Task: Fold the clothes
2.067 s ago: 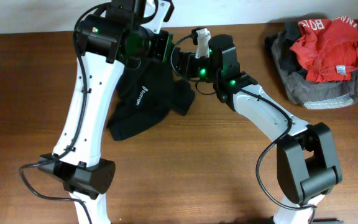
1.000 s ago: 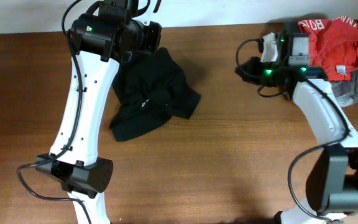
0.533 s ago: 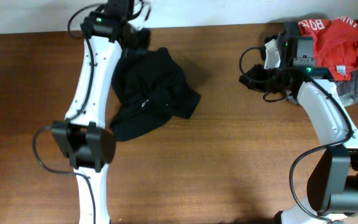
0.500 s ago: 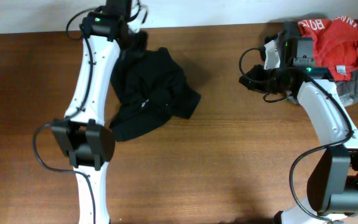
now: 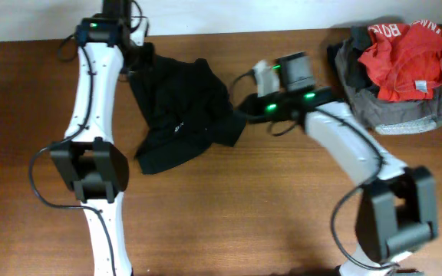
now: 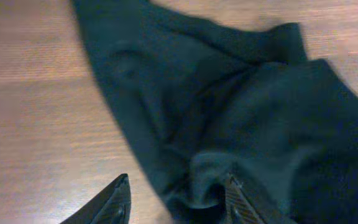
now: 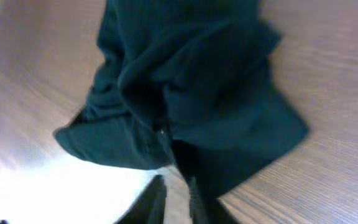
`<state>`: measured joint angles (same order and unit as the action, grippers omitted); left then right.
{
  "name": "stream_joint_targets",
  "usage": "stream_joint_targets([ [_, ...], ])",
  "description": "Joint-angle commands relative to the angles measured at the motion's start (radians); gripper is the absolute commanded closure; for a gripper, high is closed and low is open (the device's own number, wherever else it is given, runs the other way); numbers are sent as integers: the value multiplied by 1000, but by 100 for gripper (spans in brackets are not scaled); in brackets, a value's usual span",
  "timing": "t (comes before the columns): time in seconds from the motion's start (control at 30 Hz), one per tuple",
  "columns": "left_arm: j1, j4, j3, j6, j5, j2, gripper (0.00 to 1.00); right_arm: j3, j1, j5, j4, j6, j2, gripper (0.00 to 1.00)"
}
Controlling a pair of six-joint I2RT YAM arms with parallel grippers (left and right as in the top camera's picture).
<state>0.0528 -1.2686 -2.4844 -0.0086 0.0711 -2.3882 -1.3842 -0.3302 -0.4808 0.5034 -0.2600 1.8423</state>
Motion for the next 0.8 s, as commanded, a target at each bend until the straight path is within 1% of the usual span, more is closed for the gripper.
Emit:
stream_joint_targets([
  [0.0, -27, -24, -10, -24, 14, -2, 50, -8, -47, 120, -14, -94, 69, 72],
  [0.13, -33, -33, -10, -21, 14, -2, 48, -8, -60, 119, -32, -97, 129, 59],
  [0.2, -34, -26, -10, -21, 14, -2, 47, -8, -63, 115, -53, -97, 155, 55],
  [0.23, -34, -22, -10, -21, 14, -2, 48, -8, -63, 109, -70, -97, 172, 53],
  [0.37, -34, -12, -10, -21, 14, -4, 47, -8, -72, 42, -103, -97, 212, 50],
  [0.47, -34, -11, -10, -21, 14, -11, 47, -8, -88, -5, -108, -98, 225, 43],
  [0.63, -34, -20, -10, -21, 14, -35, 46, -8, -123, 2, -108, -97, 228, 32],
  [0.73, -34, -27, -10, -21, 14, -48, 46, -8, -142, 65, -94, -133, 237, 33],
  [0.77, -34, -27, -10, -21, 14, -50, 46, -8, -147, 80, -88, -144, 240, 41],
])
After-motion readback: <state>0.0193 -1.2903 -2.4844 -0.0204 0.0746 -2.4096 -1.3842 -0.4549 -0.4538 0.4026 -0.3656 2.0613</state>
